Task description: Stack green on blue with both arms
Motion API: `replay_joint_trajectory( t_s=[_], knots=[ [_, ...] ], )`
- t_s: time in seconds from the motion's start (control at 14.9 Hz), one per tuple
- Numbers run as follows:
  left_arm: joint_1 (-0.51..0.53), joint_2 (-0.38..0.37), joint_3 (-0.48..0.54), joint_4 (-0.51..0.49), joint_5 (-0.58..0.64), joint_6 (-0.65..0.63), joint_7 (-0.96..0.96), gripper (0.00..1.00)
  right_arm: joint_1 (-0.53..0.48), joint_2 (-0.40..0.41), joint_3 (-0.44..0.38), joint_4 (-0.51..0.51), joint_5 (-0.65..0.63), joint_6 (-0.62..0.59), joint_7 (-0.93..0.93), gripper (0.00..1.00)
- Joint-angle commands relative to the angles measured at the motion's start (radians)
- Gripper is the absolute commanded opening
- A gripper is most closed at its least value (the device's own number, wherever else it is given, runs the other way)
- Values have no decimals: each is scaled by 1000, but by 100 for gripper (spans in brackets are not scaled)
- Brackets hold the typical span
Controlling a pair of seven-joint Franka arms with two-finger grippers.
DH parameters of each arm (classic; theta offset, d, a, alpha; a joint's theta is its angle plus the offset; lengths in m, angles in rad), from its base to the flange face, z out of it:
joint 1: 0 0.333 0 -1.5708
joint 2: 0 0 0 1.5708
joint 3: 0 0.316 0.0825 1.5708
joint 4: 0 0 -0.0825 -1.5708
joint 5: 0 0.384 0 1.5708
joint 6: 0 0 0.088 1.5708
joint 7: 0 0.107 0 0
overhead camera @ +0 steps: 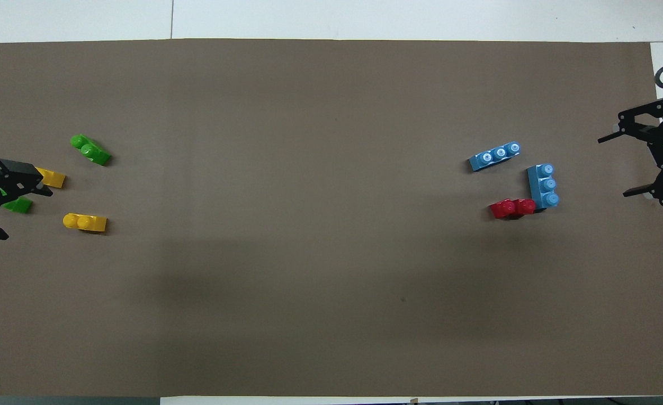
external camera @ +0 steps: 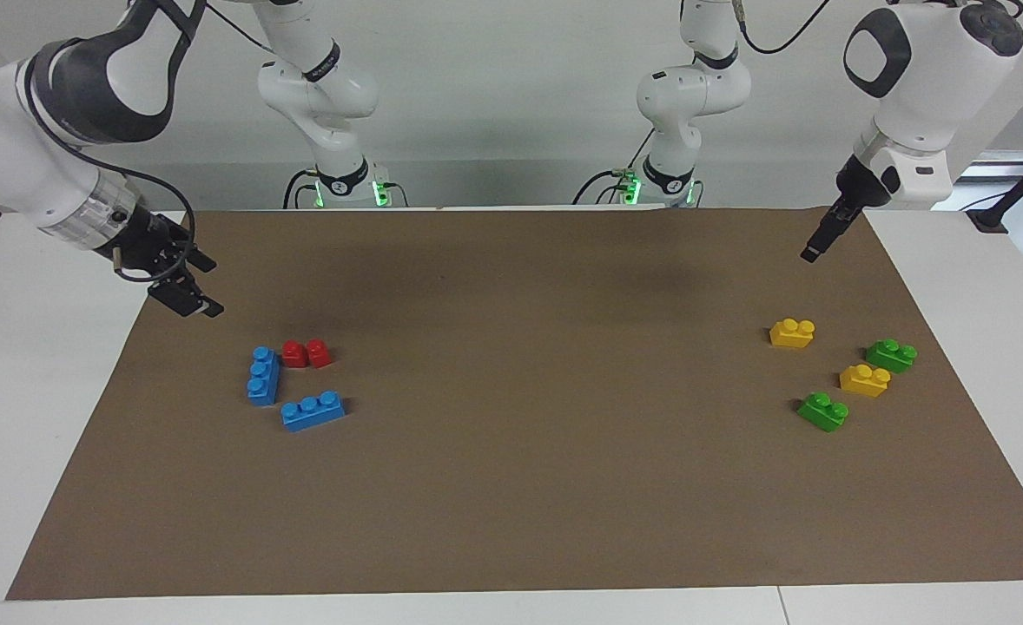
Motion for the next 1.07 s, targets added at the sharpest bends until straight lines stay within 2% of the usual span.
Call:
replay_joint_trajectory(
  t_s=[0.0, 0.2, 0.34, 1.01],
  knots=[
    [21, 58, -6, -10, -20, 87, -7, 100, 6, 53, 6, 39, 24, 26, 19, 100],
    [22, 137, -6, -1, -20, 177, -13, 100, 7, 115, 6, 76, 63, 43, 21, 100],
    [22, 184, -6, 10, -20, 219, -15, 100, 18, 127, 10, 78, 67, 74, 32, 100],
    [38, 473, -1, 275, -5, 213, -22, 100, 38, 273, 10, 90, 150, 209, 73, 100]
  ],
)
